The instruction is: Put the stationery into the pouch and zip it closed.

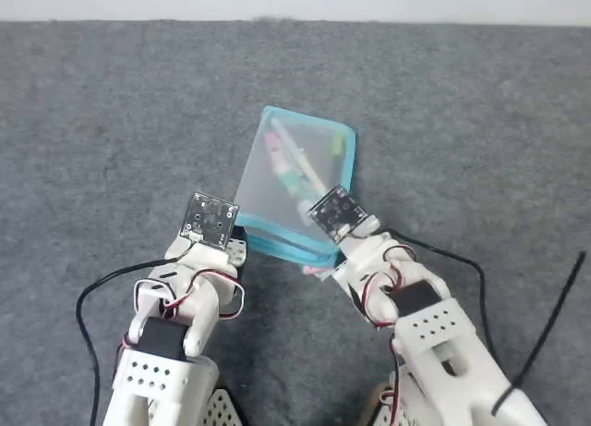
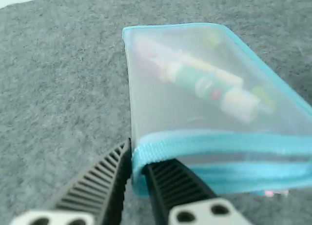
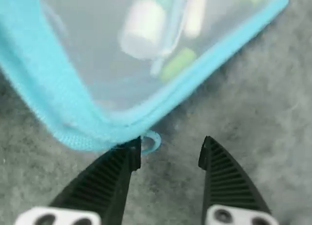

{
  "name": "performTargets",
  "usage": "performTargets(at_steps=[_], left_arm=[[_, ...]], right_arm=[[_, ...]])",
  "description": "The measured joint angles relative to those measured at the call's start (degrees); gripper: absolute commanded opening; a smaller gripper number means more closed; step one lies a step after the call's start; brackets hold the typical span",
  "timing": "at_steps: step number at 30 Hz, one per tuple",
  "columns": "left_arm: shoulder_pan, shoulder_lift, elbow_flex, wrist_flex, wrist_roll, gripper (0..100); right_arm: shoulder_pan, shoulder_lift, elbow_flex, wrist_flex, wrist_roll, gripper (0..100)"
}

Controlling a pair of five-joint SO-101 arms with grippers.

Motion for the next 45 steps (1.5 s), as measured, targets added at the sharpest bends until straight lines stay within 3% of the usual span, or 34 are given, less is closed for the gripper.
performTargets(at_steps=[7, 12, 16, 20, 26, 33, 40, 45], left_arm=[[-0.53, 0.0, -0.09, 0.0, 0.0, 1], [-0.62, -0.09, -0.09, 0.0, 0.0, 1], [-0.62, -0.09, -0.09, 0.0, 0.0, 1], [-0.62, -0.09, -0.09, 0.0, 0.09, 1], [-2.29, -0.09, -0.09, 0.0, 2.11, 1], [-10.9, 0.0, 0.0, -1.14, 4.04, 1], [-11.43, 0.0, 0.0, -1.14, 4.04, 1], [-11.52, 0.0, 0.0, -1.14, 4.04, 1]], right_arm=[[-5.36, 4.13, 0.09, -4.84, -18.64, 19.4], [-8.18, 4.75, 0.09, -5.1, -30.42, 28.0], [-8.09, 5.19, -0.35, -5.1, -33.93, 15.8], [-2.11, 5.27, -5.36, -5.1, -32.62, 10.4], [0.18, 10.64, -18.02, -1.85, -18.46, 14.2], [0.0, 23.56, -30.59, 8.97, -17.58, 14.2], [-2.99, 20.92, -32.35, 21.01, -17.58, 14.4], [-12.66, 11.78, -27.25, 22.51, -14.95, 16.1]])
